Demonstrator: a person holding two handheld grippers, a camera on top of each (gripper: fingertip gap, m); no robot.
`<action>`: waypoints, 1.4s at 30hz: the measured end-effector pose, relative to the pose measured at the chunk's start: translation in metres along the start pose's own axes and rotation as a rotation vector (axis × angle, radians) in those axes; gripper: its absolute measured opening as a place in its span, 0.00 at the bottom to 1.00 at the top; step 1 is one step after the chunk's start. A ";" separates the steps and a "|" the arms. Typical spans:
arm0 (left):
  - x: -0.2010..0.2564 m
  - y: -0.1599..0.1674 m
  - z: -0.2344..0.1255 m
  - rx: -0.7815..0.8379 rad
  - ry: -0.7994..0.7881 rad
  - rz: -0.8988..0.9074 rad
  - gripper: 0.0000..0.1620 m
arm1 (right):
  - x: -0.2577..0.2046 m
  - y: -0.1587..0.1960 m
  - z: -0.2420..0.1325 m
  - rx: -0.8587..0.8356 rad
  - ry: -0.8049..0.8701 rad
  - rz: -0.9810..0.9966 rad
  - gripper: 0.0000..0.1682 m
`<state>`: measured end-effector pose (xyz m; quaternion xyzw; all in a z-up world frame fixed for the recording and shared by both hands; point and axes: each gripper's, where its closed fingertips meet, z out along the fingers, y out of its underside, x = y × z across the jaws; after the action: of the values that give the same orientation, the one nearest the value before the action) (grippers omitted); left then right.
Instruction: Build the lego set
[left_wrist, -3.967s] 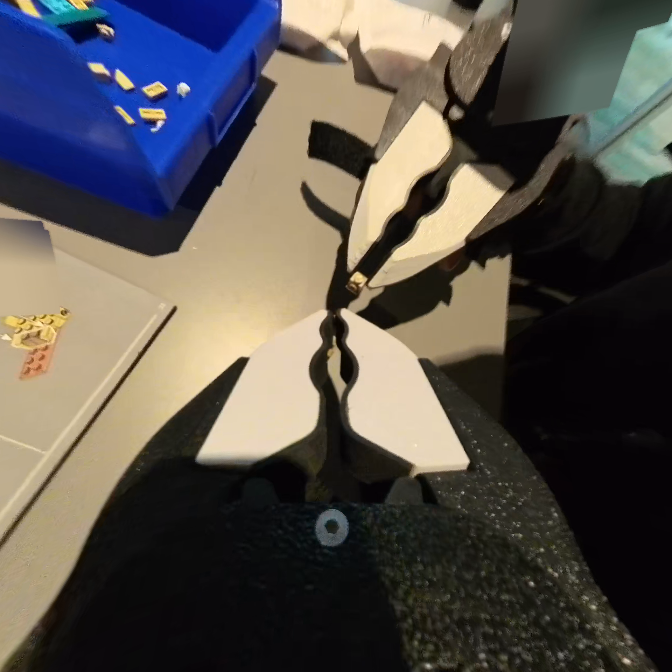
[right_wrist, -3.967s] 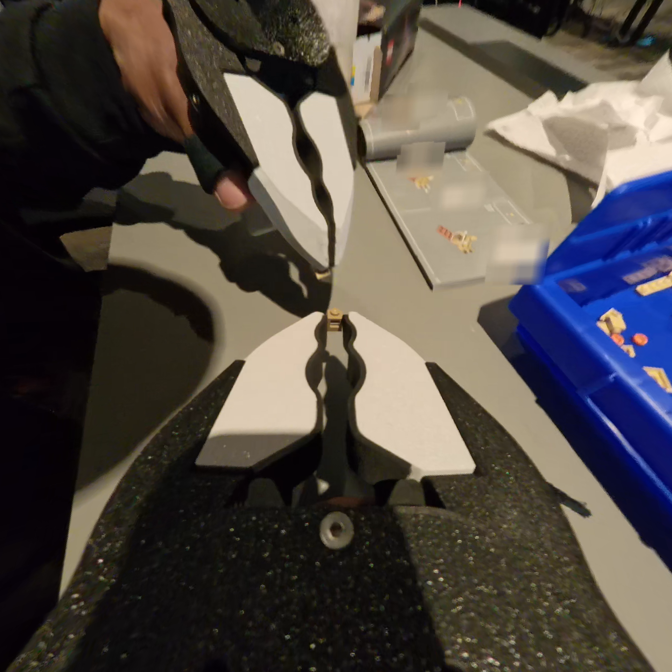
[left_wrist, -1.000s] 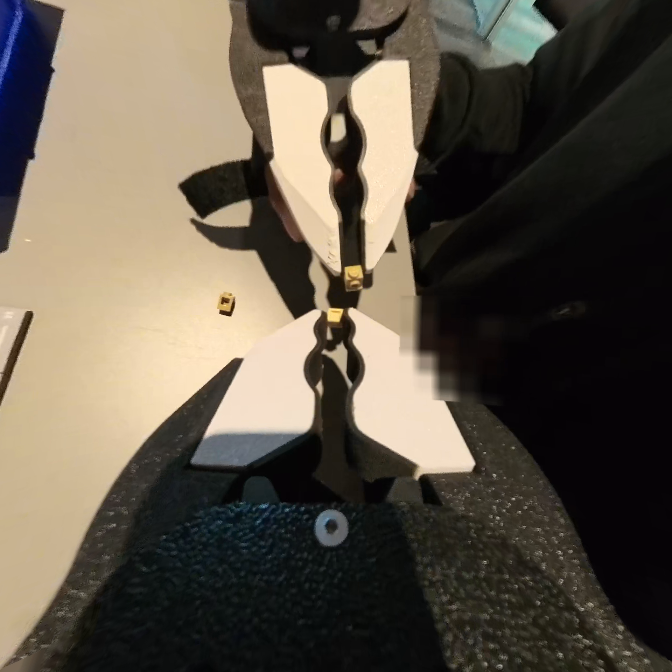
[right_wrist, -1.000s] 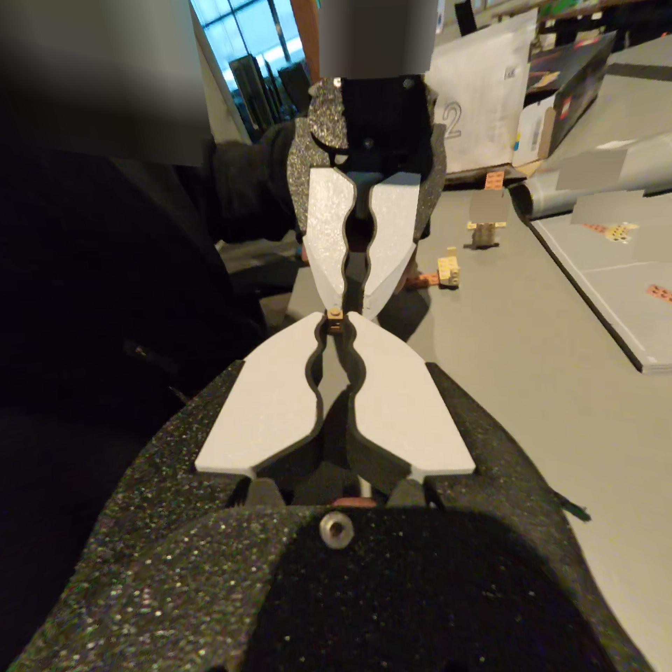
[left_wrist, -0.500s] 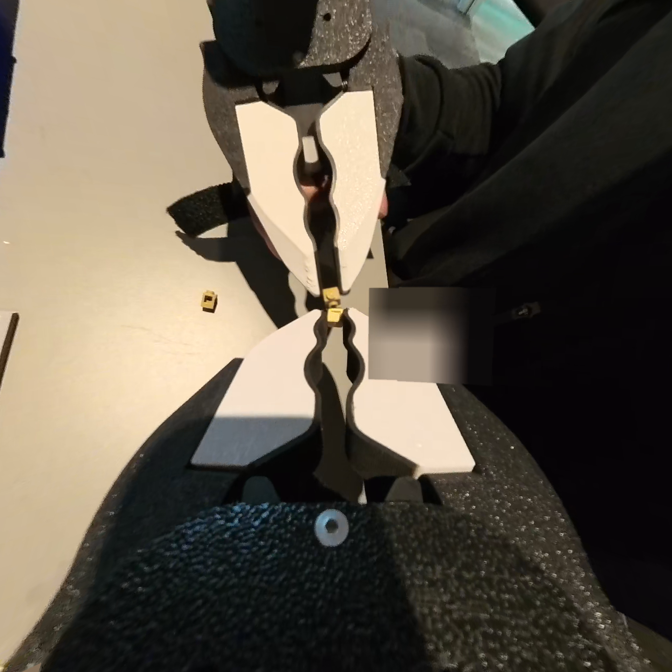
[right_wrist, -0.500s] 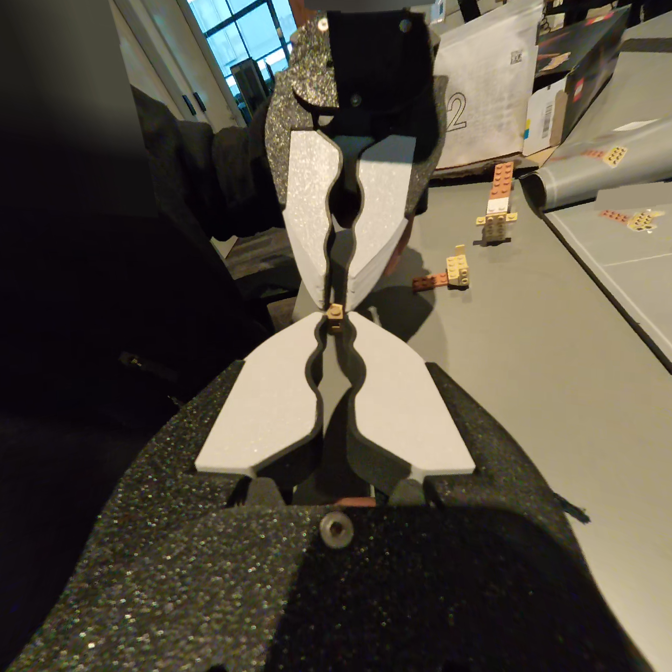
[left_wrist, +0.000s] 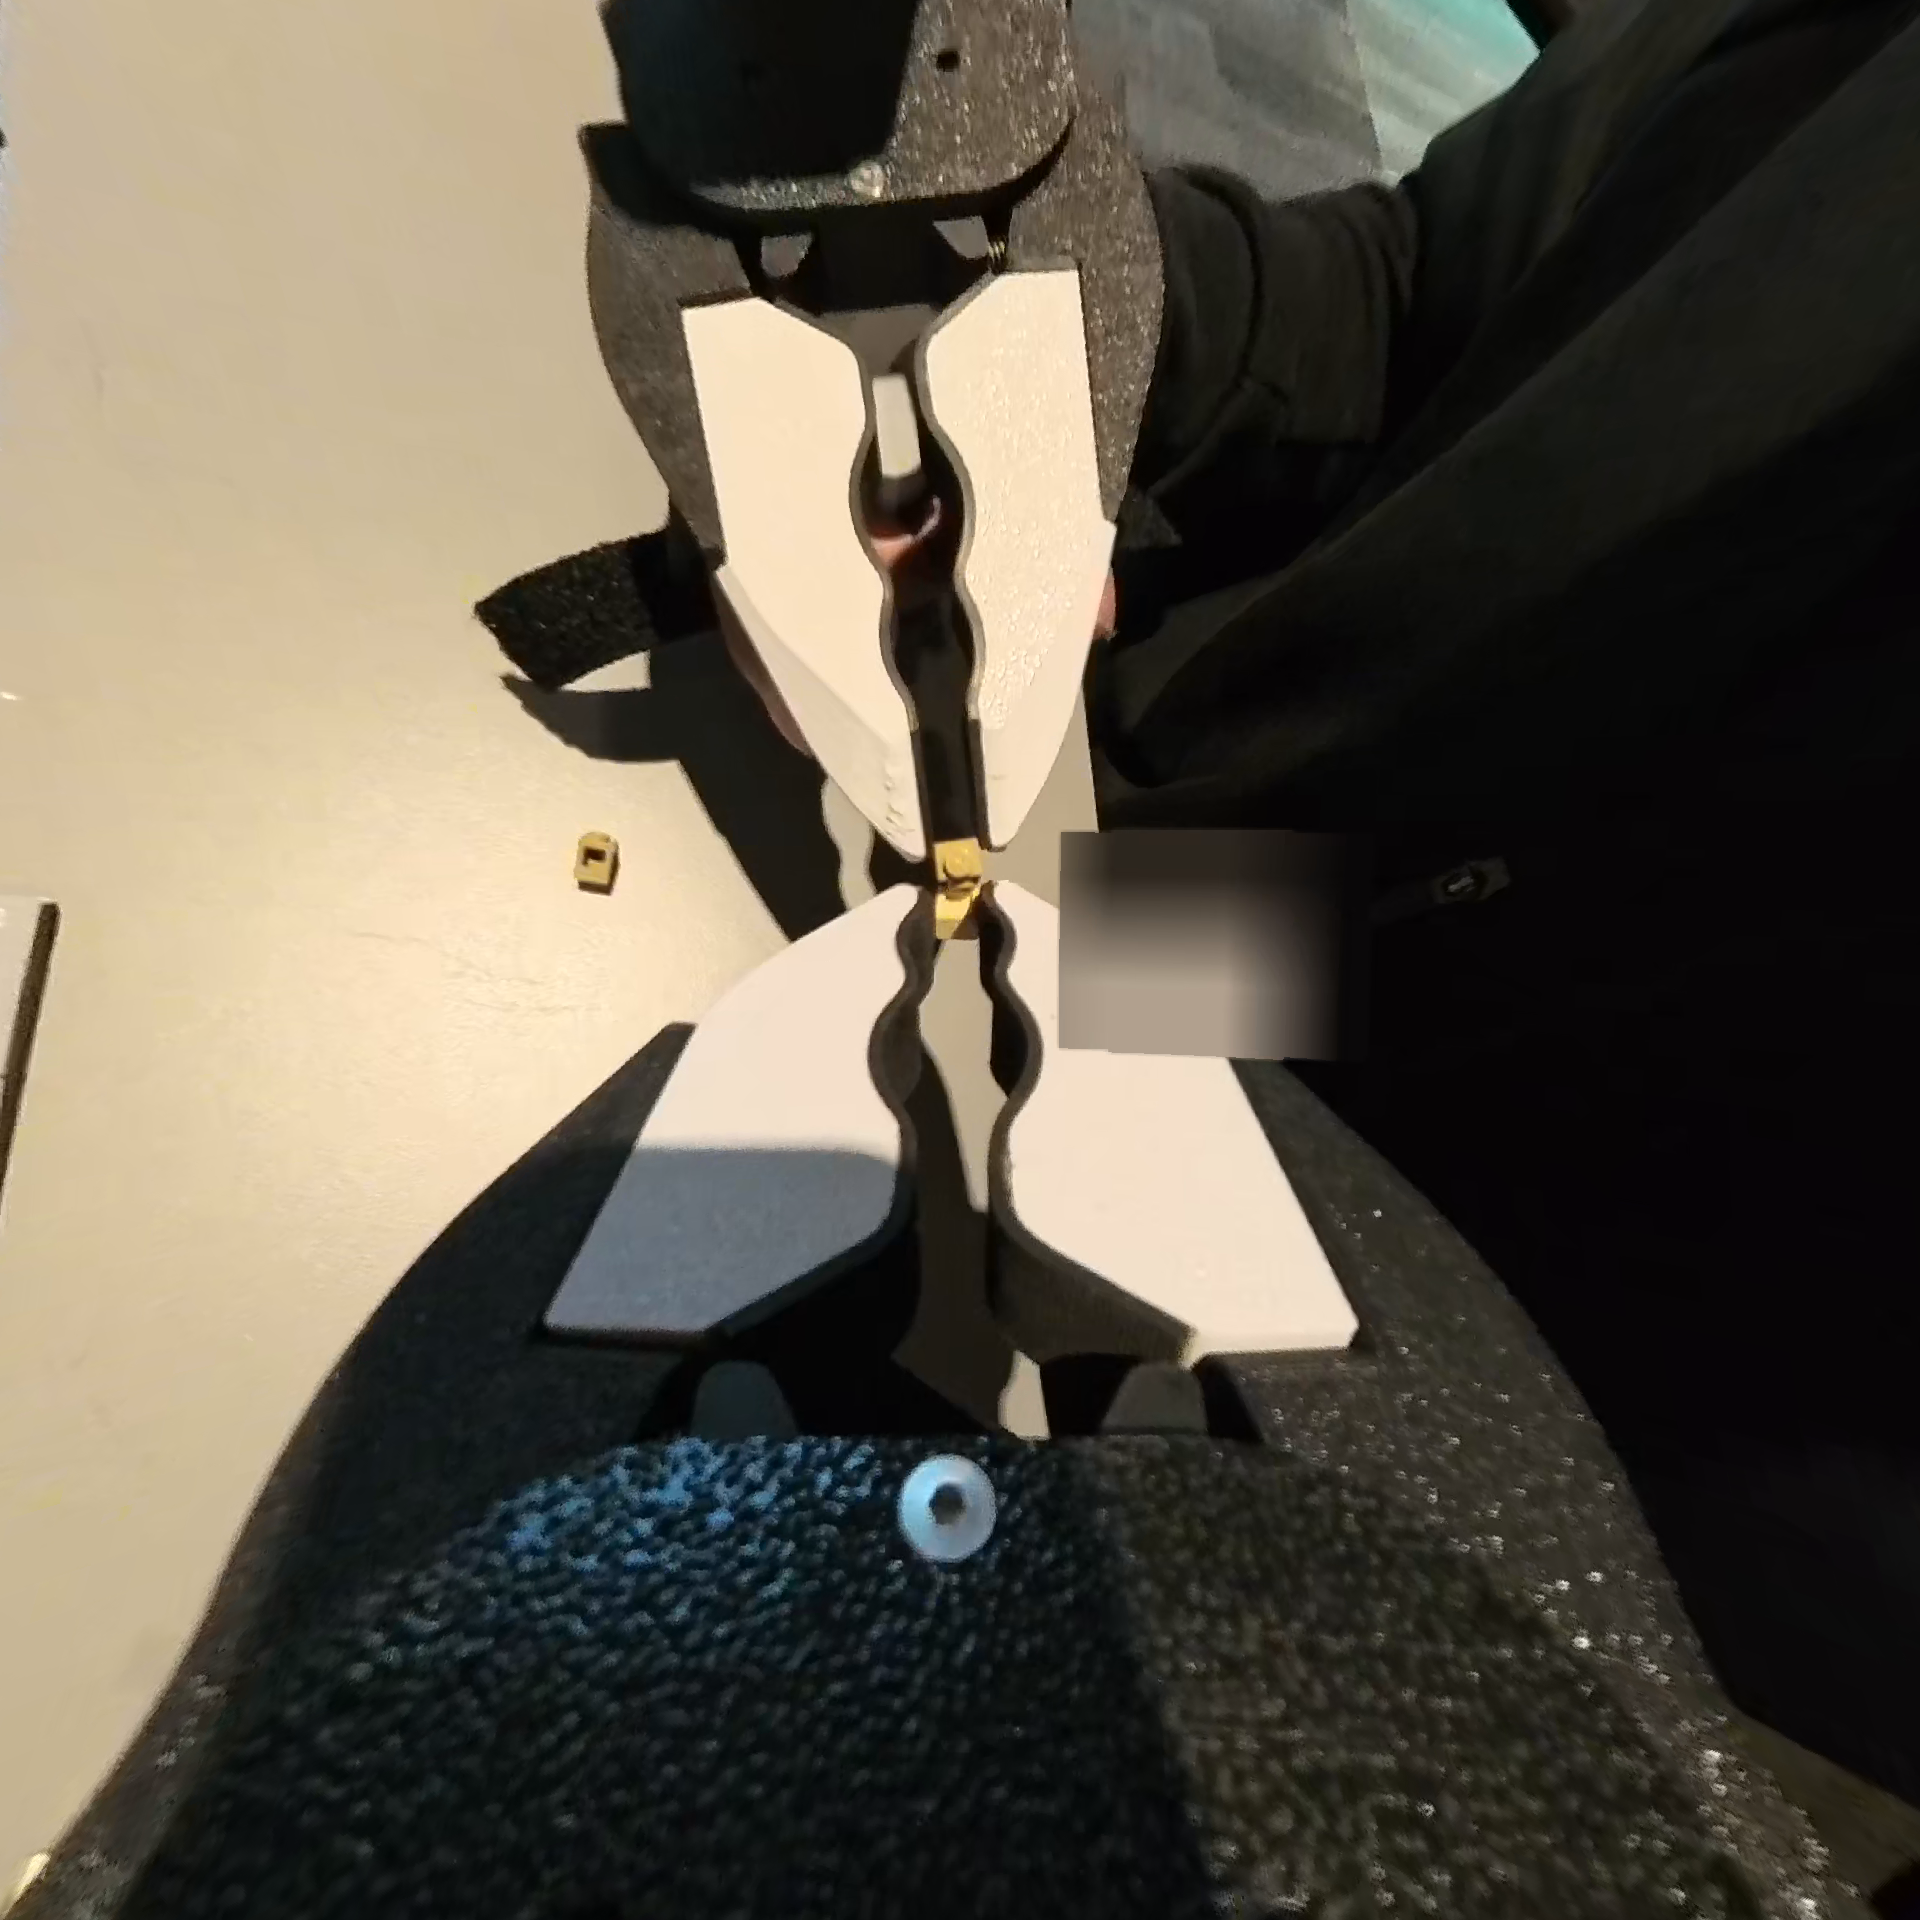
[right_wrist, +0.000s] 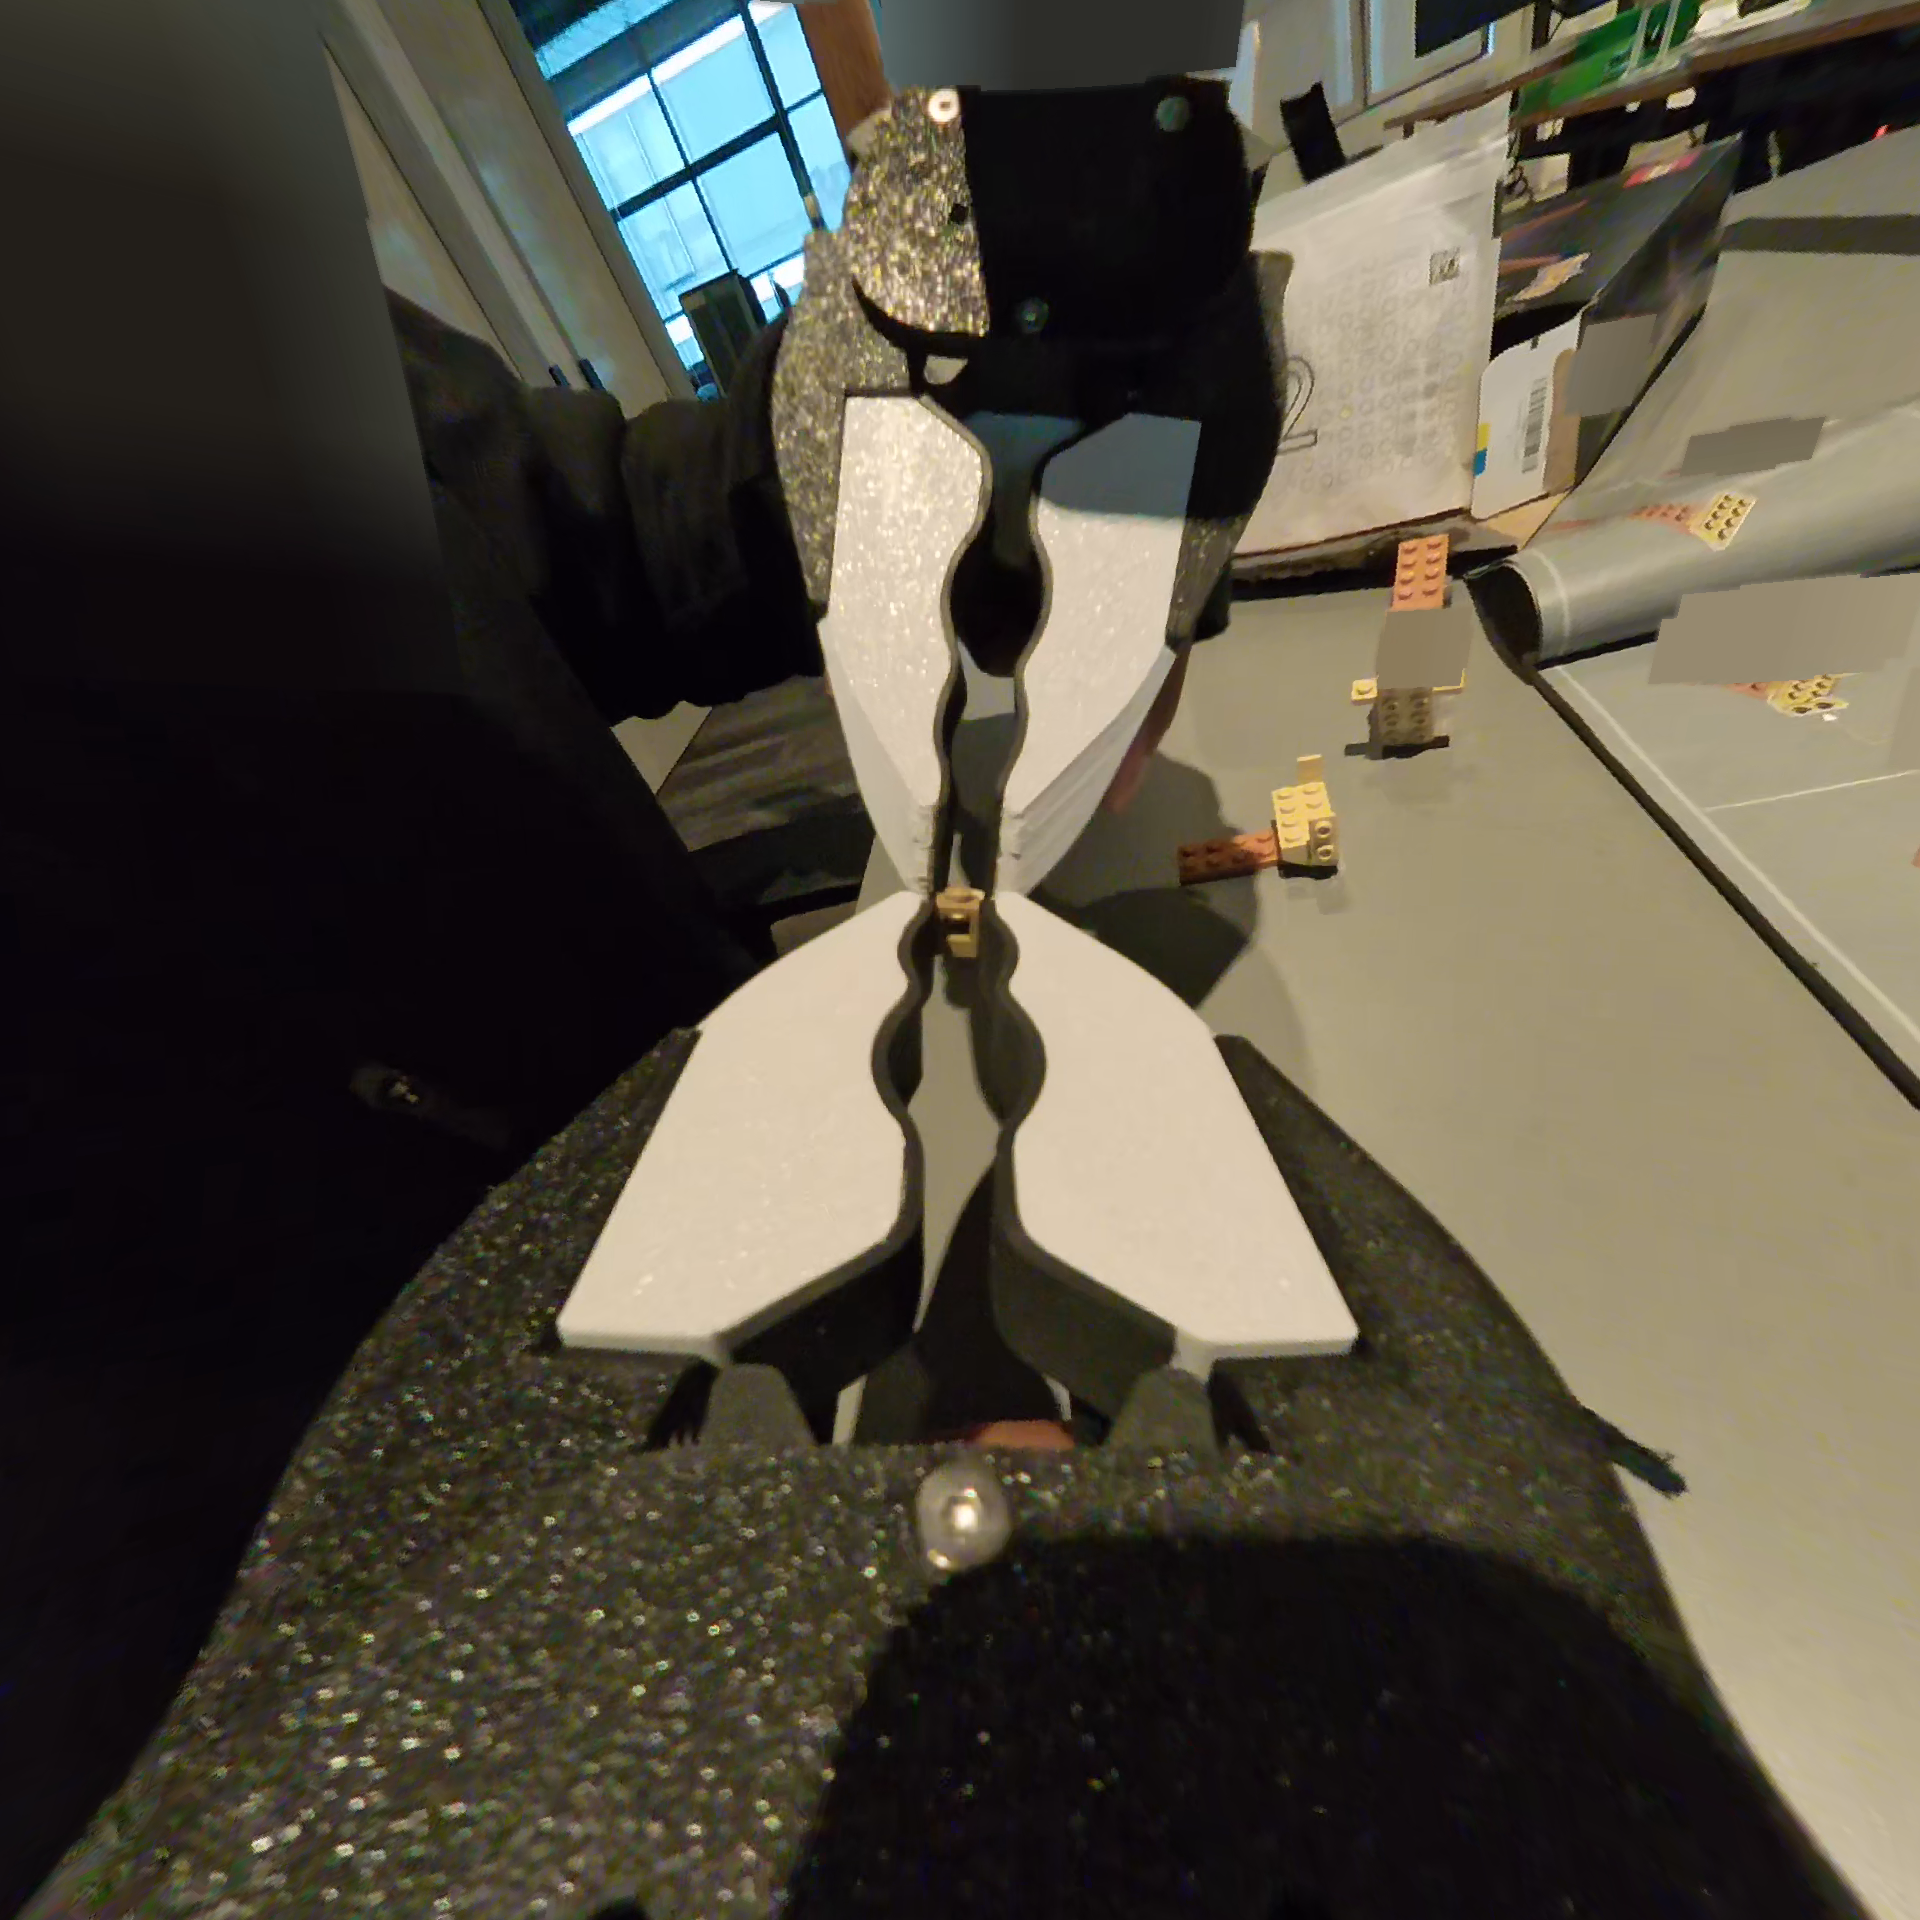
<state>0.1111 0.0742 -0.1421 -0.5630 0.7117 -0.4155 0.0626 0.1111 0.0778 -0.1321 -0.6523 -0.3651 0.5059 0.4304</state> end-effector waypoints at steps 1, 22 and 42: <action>0.000 -0.001 -0.001 0.005 0.002 -0.003 0.04 | 0.000 -0.001 0.000 0.010 0.002 0.000 0.04; 0.004 -0.042 -0.021 0.533 0.043 -0.108 0.04 | -0.004 -0.040 -0.013 0.340 -0.037 0.121 0.04; 0.020 -0.066 -0.040 0.993 -0.038 -0.051 0.04 | -0.018 -0.067 -0.021 0.598 -0.096 0.158 0.04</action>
<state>0.1315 0.0764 -0.0650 -0.4897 0.4126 -0.6954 0.3262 0.1245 0.0819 -0.0612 -0.4984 -0.1683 0.6529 0.5450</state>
